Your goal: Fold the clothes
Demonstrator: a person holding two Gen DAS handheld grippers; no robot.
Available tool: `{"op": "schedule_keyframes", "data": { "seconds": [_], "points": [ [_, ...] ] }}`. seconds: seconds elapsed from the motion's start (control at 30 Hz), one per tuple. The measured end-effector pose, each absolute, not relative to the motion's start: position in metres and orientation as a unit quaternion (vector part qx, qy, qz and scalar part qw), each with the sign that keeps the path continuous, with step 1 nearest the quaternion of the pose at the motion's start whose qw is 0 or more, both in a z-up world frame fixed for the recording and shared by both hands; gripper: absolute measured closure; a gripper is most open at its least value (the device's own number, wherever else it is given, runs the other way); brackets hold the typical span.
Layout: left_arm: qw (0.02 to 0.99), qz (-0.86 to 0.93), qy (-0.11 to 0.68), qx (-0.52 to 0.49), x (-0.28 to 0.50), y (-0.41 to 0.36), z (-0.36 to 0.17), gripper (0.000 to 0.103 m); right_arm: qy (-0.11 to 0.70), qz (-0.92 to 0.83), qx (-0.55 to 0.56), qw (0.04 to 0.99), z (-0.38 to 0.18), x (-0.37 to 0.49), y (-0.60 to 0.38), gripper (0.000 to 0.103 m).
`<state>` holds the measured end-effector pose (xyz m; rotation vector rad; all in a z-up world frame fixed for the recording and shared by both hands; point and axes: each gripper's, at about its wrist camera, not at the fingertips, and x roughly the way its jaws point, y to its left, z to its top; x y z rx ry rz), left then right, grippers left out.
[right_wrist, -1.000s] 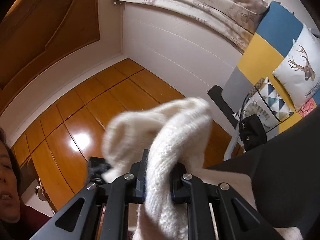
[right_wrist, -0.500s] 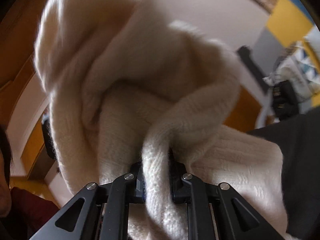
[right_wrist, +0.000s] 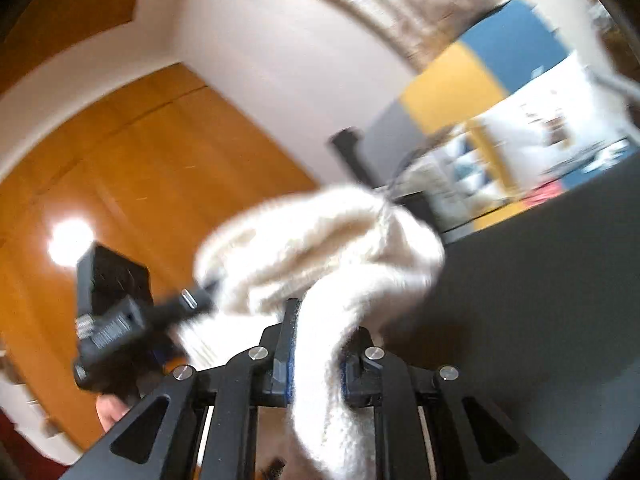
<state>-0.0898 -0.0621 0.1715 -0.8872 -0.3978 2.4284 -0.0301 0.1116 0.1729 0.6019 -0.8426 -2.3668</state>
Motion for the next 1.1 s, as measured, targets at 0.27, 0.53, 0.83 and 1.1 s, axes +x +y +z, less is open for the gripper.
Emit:
{"op": "schedule_keyframes", "data": {
  "seconds": [0.27,0.53,0.83,1.1],
  "points": [
    [0.244,0.904,-0.073,-0.344,-0.141,-0.040,0.120,0.072,-0.198,-0.932,0.274,0.128,0.142,-0.058,0.139,0.089],
    [0.209,0.870,-0.047,-0.444,-0.177,-0.031,0.026,0.072,-0.109,-0.921,0.368,0.060,0.061,-0.108,0.141,0.089],
    [0.202,0.897,-0.071,-0.387,-0.130,-0.049,0.029,0.060,-0.172,-0.892,0.417,0.035,0.021,-0.098,0.171,0.075],
    [0.248,0.928,0.068,-0.269,-0.031,-0.014,0.064,0.021,-0.299,-0.885,0.354,0.053,0.065,-0.038,0.210,0.066]
  ]
}}
